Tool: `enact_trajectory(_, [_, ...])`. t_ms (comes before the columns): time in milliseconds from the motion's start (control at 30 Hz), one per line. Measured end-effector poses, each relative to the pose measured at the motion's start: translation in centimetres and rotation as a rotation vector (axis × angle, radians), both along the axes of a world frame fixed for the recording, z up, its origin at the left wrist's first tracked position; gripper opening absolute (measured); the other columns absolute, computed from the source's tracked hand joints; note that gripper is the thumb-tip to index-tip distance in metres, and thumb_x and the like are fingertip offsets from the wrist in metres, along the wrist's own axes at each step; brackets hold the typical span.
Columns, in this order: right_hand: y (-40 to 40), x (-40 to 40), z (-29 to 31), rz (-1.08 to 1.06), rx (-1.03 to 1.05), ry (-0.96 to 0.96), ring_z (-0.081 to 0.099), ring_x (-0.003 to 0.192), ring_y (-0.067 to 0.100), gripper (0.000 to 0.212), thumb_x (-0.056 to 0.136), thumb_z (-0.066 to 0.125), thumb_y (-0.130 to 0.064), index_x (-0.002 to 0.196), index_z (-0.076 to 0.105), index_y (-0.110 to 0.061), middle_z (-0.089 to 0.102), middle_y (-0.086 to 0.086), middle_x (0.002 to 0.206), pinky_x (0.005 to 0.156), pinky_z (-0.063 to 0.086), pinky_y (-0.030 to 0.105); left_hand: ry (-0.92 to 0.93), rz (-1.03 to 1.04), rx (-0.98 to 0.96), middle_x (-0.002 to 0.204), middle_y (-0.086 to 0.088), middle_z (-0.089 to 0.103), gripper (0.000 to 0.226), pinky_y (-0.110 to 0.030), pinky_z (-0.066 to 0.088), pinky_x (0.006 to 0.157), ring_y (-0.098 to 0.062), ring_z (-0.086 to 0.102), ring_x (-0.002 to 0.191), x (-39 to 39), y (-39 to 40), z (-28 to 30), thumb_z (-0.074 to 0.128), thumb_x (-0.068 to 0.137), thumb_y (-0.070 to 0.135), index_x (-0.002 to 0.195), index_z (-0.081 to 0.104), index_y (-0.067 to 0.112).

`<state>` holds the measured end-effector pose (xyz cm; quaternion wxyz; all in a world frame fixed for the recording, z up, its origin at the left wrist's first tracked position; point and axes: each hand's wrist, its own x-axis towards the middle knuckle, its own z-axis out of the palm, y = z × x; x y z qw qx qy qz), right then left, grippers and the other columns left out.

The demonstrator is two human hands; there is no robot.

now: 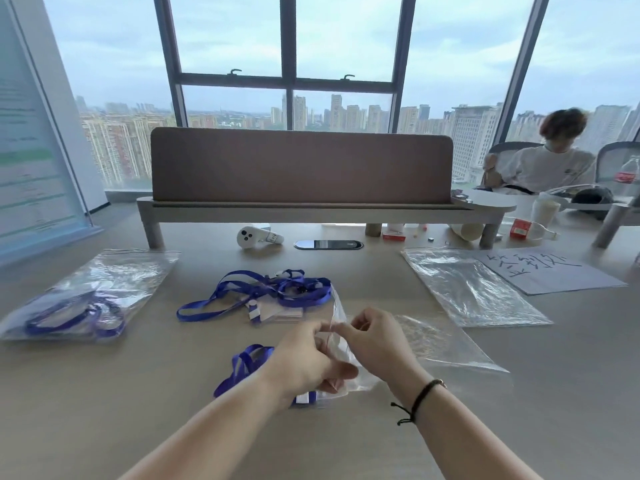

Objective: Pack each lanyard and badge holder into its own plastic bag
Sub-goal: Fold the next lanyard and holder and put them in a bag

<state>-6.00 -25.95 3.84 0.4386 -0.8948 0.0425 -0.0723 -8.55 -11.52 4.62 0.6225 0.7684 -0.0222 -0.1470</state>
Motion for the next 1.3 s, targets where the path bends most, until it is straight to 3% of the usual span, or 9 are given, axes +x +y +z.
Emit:
enact_trajectory(200, [-0.1, -0.5, -0.2, 0.046, -0.062, -0.097, 0.050, 0.060, 0.011, 0.014, 0.074, 0.067, -0.023, 0.069, 0.054, -0.022, 0.057, -0.006, 0.064, 0.056, 0.039, 0.027, 0.037, 0.092, 0.009, 0.087, -0.019, 0.075, 0.047, -0.038, 0.064, 0.068, -0.024, 0.071, 0.065, -0.1, 0.6, 0.6, 0.079, 0.083, 0.015, 0.123, 0.054, 0.019])
enact_trajectory(333, [-0.4, -1.3, 0.3, 0.084, -0.106, -0.159, 0.052, 0.060, 0.009, 0.011, 0.073, 0.066, -0.020, 0.077, 0.057, -0.025, 0.060, -0.005, 0.064, 0.055, 0.040, 0.024, -0.018, 0.173, 0.073, 0.081, -0.013, 0.076, 0.028, -0.035, 0.063, 0.065, -0.024, 0.075, 0.064, 0.9, 0.6, 1.1, 0.068, 0.088, 0.010, 0.113, 0.060, 0.020])
enact_trajectory(500, [-0.4, -2.3, 0.6, 0.153, -0.163, -0.209, 0.054, 0.066, 0.008, 0.024, 0.073, 0.068, -0.020, 0.092, 0.057, -0.028, 0.061, -0.004, 0.069, 0.060, 0.044, 0.025, -0.099, 0.192, 0.162, 0.075, -0.009, 0.075, 0.012, -0.038, 0.064, 0.068, -0.021, 0.075, 0.064, 1.7, 0.4, 0.6, 0.066, 0.092, 0.011, 0.104, 0.066, 0.015])
enact_trajectory(667, [-0.7, -2.3, 0.2, 0.190, -0.194, -0.165, 0.054, 0.067, 0.006, 0.036, 0.071, 0.068, -0.016, 0.101, 0.055, -0.032, 0.061, -0.004, 0.072, 0.056, 0.039, 0.017, -0.148, 0.181, 0.228, 0.073, -0.009, 0.075, 0.005, -0.033, 0.064, 0.063, -0.018, 0.074, 0.061, 2.0, 0.6, 0.3, 0.065, 0.094, 0.012, 0.098, 0.068, 0.010])
enact_trajectory(800, [-1.4, -2.0, -0.2, 0.084, -0.157, -0.206, 0.050, 0.059, 0.009, 0.025, 0.076, 0.064, -0.010, 0.094, 0.058, -0.027, 0.058, -0.004, 0.066, 0.054, 0.039, 0.021, -0.267, 0.205, 0.421, 0.068, -0.007, 0.074, 0.009, -0.033, 0.062, 0.061, -0.015, 0.071, 0.054, 2.4, 1.6, 0.1, 0.068, 0.088, 0.012, 0.080, 0.071, 0.008])
enact_trajectory(933, [-2.3, -1.4, -0.4, -0.065, -0.023, -0.330, 0.051, 0.060, 0.010, 0.012, 0.085, 0.062, -0.011, 0.088, 0.066, -0.022, 0.059, -0.008, 0.067, 0.056, 0.038, 0.023, -0.341, 0.226, 0.534, 0.065, -0.003, 0.073, 0.017, -0.038, 0.061, 0.068, -0.019, 0.071, 0.063, 2.6, 2.5, -0.4, 0.070, 0.082, 0.013, 0.065, 0.070, 0.014])
enact_trajectory(1100, [-1.8, -1.3, -0.5, -0.089, 0.041, -0.389, 0.056, 0.061, 0.009, 0.007, 0.087, 0.066, -0.019, 0.083, 0.066, -0.024, 0.062, -0.009, 0.068, 0.057, 0.039, 0.023, -0.451, 0.118, 0.565, 0.078, 0.012, 0.071, 0.010, -0.031, 0.058, 0.076, -0.002, 0.066, 0.076, 2.5, 3.2, -0.8, 0.074, 0.083, 0.031, 0.083, 0.074, 0.021])
enact_trajectory(1200, [-1.3, -1.0, -1.4, -0.062, 0.001, -0.367, 0.057, 0.063, 0.010, 0.008, 0.086, 0.067, -0.022, 0.079, 0.065, -0.025, 0.063, -0.007, 0.069, 0.059, 0.042, 0.025, -0.489, 0.044, 0.570, 0.102, 0.022, 0.067, 0.032, -0.025, 0.050, 0.086, 0.005, 0.060, 0.095, 1.7, 4.6, -0.6, 0.073, 0.080, 0.056, 0.102, 0.071, 0.032])
enact_trajectory(1300, [-1.3, -0.4, -2.5, -0.057, -0.013, -0.308, 0.057, 0.065, 0.010, 0.008, 0.086, 0.066, -0.021, 0.079, 0.065, -0.024, 0.063, -0.007, 0.070, 0.059, 0.041, 0.025, -0.457, -0.056, 0.658, 0.130, 0.031, 0.046, 0.069, -0.022, 0.036, 0.103, 0.004, 0.041, 0.127, 0.6, 7.4, 0.0, 0.072, 0.069, 0.072, 0.131, 0.051, 0.049])
